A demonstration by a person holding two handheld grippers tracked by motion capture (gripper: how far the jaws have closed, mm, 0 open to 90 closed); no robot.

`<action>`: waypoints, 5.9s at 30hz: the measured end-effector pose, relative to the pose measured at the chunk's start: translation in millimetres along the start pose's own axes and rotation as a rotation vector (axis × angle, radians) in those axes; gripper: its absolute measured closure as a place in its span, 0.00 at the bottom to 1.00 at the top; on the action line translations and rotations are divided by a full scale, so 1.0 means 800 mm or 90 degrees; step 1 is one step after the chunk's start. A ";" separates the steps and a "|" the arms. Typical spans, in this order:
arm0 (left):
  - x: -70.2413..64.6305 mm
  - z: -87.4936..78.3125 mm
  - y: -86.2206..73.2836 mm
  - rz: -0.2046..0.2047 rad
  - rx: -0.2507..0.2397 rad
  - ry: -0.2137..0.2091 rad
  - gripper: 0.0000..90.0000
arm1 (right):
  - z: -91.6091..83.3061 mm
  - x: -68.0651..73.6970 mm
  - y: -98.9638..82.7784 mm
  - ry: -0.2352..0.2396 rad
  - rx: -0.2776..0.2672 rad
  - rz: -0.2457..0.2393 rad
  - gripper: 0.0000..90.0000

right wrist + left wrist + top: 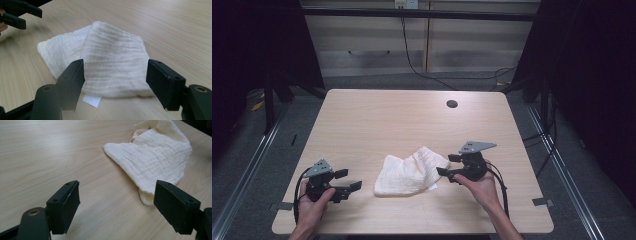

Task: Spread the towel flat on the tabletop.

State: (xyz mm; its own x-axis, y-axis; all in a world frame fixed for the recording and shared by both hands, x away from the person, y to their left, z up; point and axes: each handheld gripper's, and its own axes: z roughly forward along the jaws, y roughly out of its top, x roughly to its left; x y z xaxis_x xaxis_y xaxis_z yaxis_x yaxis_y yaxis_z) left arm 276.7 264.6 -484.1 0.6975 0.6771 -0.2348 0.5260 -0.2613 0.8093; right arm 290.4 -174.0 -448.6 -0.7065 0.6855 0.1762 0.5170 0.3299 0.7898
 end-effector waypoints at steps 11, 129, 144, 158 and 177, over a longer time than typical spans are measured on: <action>0.009 -0.001 -0.001 -0.019 0.000 -0.002 0.23 | 0.053 0.018 0.038 0.030 0.037 -0.041 0.30; -0.036 0.121 0.045 0.129 0.118 -0.092 0.96 | -0.041 -0.001 -0.077 -0.027 0.016 0.054 0.42; -0.033 0.076 0.102 0.100 -0.003 -0.090 0.97 | -0.045 -0.008 -0.073 -0.020 0.004 0.072 0.42; -0.063 0.061 0.192 0.153 -0.076 -0.066 0.97 | -0.052 -0.011 -0.073 -0.024 -0.007 0.081 0.42; 0.020 0.053 0.105 0.041 -0.054 0.014 0.97 | -0.047 -0.017 -0.057 -0.012 -0.014 0.074 0.48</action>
State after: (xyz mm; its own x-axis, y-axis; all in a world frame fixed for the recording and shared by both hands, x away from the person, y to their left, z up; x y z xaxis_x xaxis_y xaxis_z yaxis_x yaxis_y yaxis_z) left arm 352.9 224.6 -442.8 0.7171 0.6762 -0.1688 0.4365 -0.2469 0.8652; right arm 258.1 -222.6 -465.3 -0.6331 0.7304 0.2563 0.5840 0.2333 0.7775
